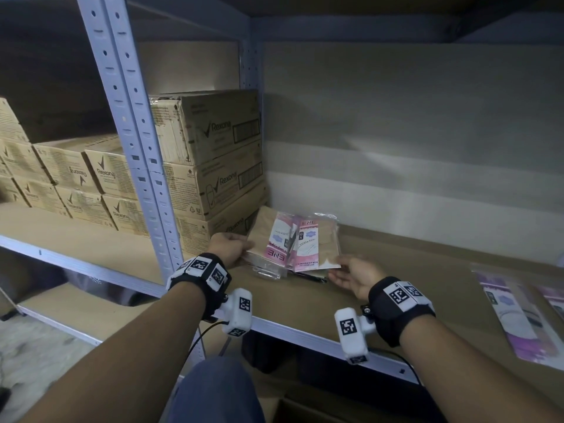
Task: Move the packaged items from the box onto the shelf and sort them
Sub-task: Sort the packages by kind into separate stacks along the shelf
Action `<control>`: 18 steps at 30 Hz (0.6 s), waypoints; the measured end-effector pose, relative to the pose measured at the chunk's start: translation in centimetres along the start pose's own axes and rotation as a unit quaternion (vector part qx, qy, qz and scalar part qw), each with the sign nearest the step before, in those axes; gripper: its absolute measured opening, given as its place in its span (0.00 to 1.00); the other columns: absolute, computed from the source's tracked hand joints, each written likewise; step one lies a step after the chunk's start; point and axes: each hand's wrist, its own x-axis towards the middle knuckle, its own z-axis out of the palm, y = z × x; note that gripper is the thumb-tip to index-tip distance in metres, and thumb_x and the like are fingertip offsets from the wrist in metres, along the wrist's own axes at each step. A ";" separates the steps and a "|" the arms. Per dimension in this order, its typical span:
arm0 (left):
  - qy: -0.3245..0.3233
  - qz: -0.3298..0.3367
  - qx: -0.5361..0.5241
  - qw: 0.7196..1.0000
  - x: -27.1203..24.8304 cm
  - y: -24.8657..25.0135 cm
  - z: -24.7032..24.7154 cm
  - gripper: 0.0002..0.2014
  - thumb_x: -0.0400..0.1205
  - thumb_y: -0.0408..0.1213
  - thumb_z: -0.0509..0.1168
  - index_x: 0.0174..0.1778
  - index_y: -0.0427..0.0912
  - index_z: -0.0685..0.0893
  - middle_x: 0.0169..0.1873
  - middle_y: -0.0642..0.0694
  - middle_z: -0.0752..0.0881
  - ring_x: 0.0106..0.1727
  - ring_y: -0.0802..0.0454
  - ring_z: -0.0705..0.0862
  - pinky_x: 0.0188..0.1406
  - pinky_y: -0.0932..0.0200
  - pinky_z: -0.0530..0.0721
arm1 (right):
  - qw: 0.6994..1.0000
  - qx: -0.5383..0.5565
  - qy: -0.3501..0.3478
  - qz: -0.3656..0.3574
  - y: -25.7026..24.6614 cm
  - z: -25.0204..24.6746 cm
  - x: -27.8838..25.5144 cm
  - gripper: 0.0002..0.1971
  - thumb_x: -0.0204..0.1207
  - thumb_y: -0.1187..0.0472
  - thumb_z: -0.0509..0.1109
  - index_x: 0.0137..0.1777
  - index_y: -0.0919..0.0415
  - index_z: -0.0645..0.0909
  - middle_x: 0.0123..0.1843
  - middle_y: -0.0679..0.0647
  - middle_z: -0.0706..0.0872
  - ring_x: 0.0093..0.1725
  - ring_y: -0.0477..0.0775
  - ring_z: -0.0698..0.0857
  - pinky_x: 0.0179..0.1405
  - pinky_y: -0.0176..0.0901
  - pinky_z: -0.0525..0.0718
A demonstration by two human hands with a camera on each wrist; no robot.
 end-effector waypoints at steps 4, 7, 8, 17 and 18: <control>-0.015 0.008 -0.047 0.999 -0.7 0.8 0.2 0.06 0.79 0.24 0.67 0.52 0.30 0.81 0.35 0.37 0.85 0.19 0.52 0.84 0.19 0.63 0.85 | 0.999 0.024 -0.008 -0.022 -0.4 0.1 -0.4 0.07 0.78 0.73 0.65 0.51 0.64 0.72 0.52 0.64 0.84 0.42 0.59 0.85 0.27 0.40 0.89; -0.034 0.012 -0.080 0.996 -1.5 1.4 0.6 0.04 0.80 0.21 0.64 0.48 0.31 0.80 0.35 0.37 0.85 0.18 0.52 0.85 0.20 0.62 0.86 | 0.998 0.044 -0.007 -0.037 -0.7 -0.2 -0.8 0.07 0.78 0.74 0.65 0.46 0.63 0.72 0.47 0.63 0.85 0.43 0.59 0.85 0.28 0.40 0.89; -0.040 0.012 -0.090 0.995 -1.5 1.4 0.8 0.04 0.80 0.21 0.64 0.49 0.31 0.79 0.36 0.37 0.85 0.18 0.51 0.86 0.23 0.61 0.88 | 0.998 0.047 -0.005 -0.042 -0.8 -0.4 -0.9 0.07 0.78 0.74 0.66 0.46 0.63 0.73 0.47 0.62 0.85 0.43 0.59 0.85 0.29 0.40 0.90; -0.076 0.020 -0.122 0.989 -2.8 1.0 3.8 0.10 0.80 0.23 0.65 0.57 0.31 0.78 0.43 0.35 0.87 0.23 0.49 0.88 0.30 0.58 0.90 | 0.994 0.066 0.036 -0.085 -1.9 -4.7 -2.5 0.06 0.77 0.74 0.67 0.50 0.65 0.75 0.49 0.64 0.86 0.42 0.59 0.86 0.32 0.42 0.90; -0.081 0.022 -0.125 0.989 -3.0 1.1 4.4 0.11 0.80 0.23 0.65 0.58 0.30 0.77 0.46 0.33 0.87 0.25 0.47 0.89 0.29 0.57 0.90 | 0.993 0.068 0.041 -0.089 -2.0 -5.4 -2.7 0.06 0.77 0.74 0.67 0.50 0.65 0.75 0.50 0.64 0.86 0.42 0.59 0.86 0.32 0.42 0.90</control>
